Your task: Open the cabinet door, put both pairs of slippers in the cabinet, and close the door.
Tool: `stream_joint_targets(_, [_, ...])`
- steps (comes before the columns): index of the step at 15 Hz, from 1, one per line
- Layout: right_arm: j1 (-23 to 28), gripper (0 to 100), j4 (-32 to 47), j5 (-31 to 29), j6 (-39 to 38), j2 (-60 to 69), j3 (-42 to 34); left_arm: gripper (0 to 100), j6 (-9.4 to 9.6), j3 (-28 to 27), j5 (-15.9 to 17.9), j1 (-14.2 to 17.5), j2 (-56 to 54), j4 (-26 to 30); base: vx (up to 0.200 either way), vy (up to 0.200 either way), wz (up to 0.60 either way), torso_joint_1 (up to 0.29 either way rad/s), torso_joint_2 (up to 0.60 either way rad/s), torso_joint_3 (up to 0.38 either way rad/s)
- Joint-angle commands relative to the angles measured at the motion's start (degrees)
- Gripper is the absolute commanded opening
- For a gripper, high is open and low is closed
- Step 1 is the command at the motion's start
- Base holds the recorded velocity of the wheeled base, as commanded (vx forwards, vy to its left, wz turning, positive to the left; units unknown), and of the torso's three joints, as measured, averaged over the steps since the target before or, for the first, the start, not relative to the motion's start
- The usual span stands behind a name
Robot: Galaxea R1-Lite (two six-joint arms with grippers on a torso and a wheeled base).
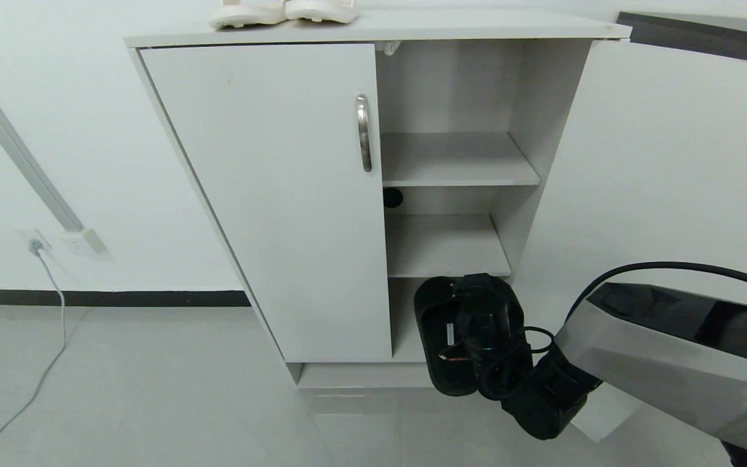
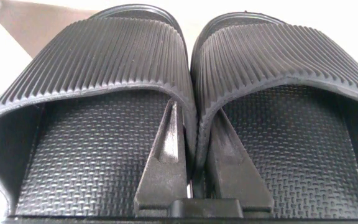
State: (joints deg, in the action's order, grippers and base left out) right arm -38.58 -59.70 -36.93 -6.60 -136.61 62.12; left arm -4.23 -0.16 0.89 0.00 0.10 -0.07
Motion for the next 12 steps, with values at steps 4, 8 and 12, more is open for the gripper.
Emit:
stream_joint_targets(4, [0.1, 0, -0.5, -0.4, 0.0, -1.3, 1.6, 0, -0.08, 0.0, -0.1, 0.0, 0.1, 0.0, 0.000, 0.000, 0.00, 0.007, 0.00, -0.101])
stream_joint_targets(8, [0.0, 0, -7.5, -1.0, 1.3, -1.3, 1.4, 0, -0.08, 0.0, -0.1, 0.0, 0.1, 0.0, 0.000, 0.000, 0.00, 0.000, 0.00, 0.000])
stream_joint_targets(12, [0.0, 0, -9.6, -1.0, 2.3, -1.3, 1.2, 0, -0.08, 0.1, -0.1, 0.0, 0.1, 0.0, 0.000, 0.000, 0.00, 0.000, 0.00, 0.000])
